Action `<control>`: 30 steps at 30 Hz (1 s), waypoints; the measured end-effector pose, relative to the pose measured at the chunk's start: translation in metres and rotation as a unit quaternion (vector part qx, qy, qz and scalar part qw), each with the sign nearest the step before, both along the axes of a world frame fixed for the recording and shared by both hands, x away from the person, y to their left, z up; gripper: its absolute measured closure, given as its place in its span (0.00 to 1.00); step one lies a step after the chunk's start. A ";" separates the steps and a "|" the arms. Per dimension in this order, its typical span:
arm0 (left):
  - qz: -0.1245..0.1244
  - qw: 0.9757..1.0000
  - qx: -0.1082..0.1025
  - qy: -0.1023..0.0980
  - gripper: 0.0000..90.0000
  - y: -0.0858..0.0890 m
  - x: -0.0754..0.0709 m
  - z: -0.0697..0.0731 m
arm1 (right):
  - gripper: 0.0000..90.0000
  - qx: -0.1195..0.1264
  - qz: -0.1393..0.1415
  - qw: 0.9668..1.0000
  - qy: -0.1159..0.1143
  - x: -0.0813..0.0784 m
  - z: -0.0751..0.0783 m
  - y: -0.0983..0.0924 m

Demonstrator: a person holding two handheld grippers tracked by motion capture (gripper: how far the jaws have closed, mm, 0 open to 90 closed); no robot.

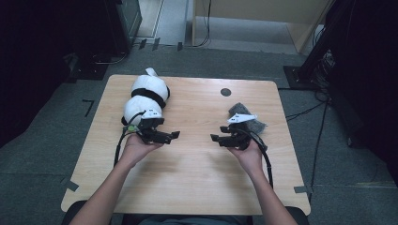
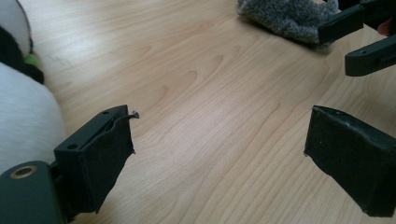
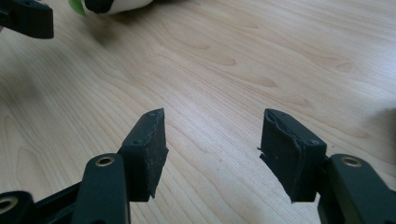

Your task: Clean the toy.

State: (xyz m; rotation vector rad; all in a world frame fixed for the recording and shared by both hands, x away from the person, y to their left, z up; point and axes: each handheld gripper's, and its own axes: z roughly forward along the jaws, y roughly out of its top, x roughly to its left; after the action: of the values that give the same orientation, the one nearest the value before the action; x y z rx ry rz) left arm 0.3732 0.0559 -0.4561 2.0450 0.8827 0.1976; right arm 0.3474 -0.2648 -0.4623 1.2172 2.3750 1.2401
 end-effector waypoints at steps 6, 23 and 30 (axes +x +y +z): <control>-0.012 1.000 0.011 0.013 0.08 -0.012 -0.003 -0.012 | 0.46 -0.008 0.010 1.000 0.016 0.001 -0.012 0.012; -0.023 0.999 0.038 0.031 0.14 -0.039 -0.009 -0.045 | 0.44 -0.029 -0.004 0.999 0.019 -0.009 -0.040 0.039; -0.024 0.998 0.054 0.021 0.15 -0.044 -0.011 -0.054 | 0.44 -0.039 -0.016 0.999 0.017 -0.011 -0.051 0.044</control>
State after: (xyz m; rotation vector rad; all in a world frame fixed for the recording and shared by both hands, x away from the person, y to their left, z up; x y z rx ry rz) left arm 0.3620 0.0121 -0.5099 2.1755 0.8637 0.1797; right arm 0.3362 -0.2208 -0.5132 1.2569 2.3943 1.1141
